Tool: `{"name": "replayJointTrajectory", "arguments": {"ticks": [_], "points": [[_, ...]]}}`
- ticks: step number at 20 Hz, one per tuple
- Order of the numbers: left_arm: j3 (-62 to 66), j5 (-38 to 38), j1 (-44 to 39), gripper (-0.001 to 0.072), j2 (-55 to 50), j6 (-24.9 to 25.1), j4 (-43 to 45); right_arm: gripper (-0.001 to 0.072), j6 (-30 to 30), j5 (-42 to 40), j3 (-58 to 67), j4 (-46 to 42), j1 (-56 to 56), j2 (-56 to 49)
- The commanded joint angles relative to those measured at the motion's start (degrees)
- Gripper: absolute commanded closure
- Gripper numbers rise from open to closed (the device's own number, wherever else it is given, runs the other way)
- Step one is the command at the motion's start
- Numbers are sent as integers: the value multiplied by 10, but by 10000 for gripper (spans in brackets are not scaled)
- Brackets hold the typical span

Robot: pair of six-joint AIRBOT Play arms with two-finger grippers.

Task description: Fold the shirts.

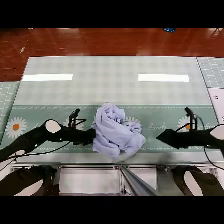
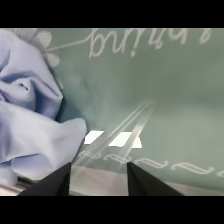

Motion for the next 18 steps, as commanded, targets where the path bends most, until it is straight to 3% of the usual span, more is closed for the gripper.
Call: {"name": "replayJointTrajectory", "arguments": {"ticks": [1, 5, 13, 14, 16, 18], "points": [[3, 1, -2, 682, -1, 5, -3, 305, -39, -13, -36, 71, 0, -2], [3, 1, -2, 682, -2, 5, -3, 305, -55, -63, -36, 99, 68, -56], [3, 1, -2, 682, -2, 4, -3, 306, -107, -217, -11, 257, 268, -232], [3, 1, -2, 682, -2, 5, -3, 355, -110, -225, 1, 260, 278, -244], [4, 1, -1, 682, -1, 5, -3, 664, -136, -218, 30, 261, 283, -257], [15, -10, 19, 681, 4, 19, -3, 694, -158, -189, 73, 251, 283, -249]]}}
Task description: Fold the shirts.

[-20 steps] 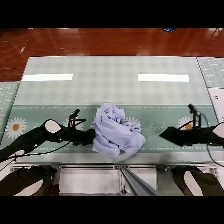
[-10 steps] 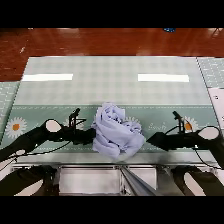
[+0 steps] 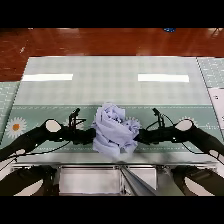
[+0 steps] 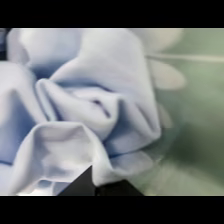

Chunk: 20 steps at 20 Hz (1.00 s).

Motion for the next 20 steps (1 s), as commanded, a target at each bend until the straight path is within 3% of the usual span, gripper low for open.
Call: {"name": "replayJointTrajectory", "arguments": {"ticks": [1, 4, 8, 14, 17, 20], "points": [[20, -24, 35, 682, 9, 27, -1, 695, -32, 20, 78, -9, 12, -4], [99, -79, 148, 682, 43, 51, -1, 696, 2, 73, 240, -97, -52, 13], [305, -88, 298, 682, 99, 50, -27, 696, 44, 141, 539, -175, -169, 13], [680, -89, 398, 682, 130, 51, -36, 696, 64, 231, 921, -198, -254, 20], [801, -98, 429, 682, 156, 51, -4, 696, 74, 235, 980, -255, -254, 68], [850, -140, 461, 682, 209, 51, 90, 696, 94, 257, 980, -357, -254, 139]]}}
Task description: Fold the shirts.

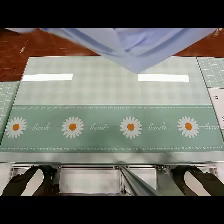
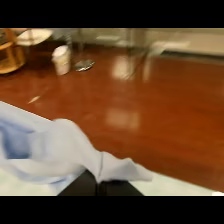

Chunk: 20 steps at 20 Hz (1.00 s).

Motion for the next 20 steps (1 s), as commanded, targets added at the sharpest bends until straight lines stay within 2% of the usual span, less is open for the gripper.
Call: {"name": "replayJointTrajectory", "arguments": {"ticks": [1, 4, 6, 9, 13, 16, 18, 20], "points": [[72, -53, 38, 682, 64, 0, 119, 695, 31, 35, 35, -132, -6, 73], [64, -162, 43, 682, 118, -13, 246, 695, 63, 73, 19, -236, -5, 126], [13, -178, 36, 681, 154, -37, 305, 695, 82, 86, -24, -291, -5, 153], [-124, -201, 33, 682, 196, -37, 306, 695, 91, 99, -102, -309, -5, 164], [-352, -212, 22, 682, 203, -37, 254, 695, 89, 95, -226, -255, -5, 137], [-515, -166, 14, 681, 187, -28, 182, 695, 59, 75, -309, -193, -5, 73], [-603, -78, -8, 681, 156, -4, 137, 695, 45, 39, -332, -164, -5, 0], [-639, 12, -40, 682, 98, 2, 129, 695, 35, -11, -330, -119, -5, -89]]}}
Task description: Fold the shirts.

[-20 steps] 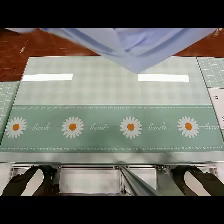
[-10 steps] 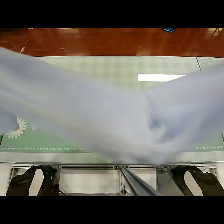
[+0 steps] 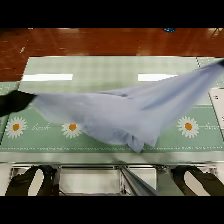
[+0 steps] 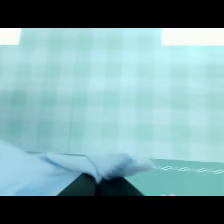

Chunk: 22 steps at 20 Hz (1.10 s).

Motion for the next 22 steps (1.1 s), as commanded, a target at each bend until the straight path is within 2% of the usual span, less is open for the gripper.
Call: {"name": "replayJointTrajectory", "arguments": {"ticks": [1, 5, 10, 11, 12, 13, 16, 18, 20, 22], "points": [[-90, 149, -45, 681, -89, 18, -45, 695, -22, -79, -16, 88, 0, -140], [-37, 275, -83, 681, -266, 17, -47, 695, -17, -125, 69, 163, 0, -315], [55, 250, -85, 681, -439, 17, -49, 684, -3, -138, 113, 217, 0, -435], [66, 237, -85, 672, -458, 17, -49, 517, 0, -140, 113, 217, 0, -445], [76, 218, -84, 517, -470, 19, -45, 297, 4, -139, 113, 216, -2, -450], [91, 193, -80, 202, -478, 29, -30, 296, 3, -132, 113, 215, -6, -449], [167, 92, -22, 203, -477, 35, 37, 299, -7, -56, 125, 207, -63, -419], [207, 35, 31, 203, -477, 35, 30, 304, -11, 12, 118, 139, -114, -383], [206, 9, 68, 204, -482, 58, -28, 304, 5, 25, 44, 36, -154, -325], [196, 3, 76, 204, -505, 98, -110, 304, 21, -24, -95, 24, -183, -258]]}}
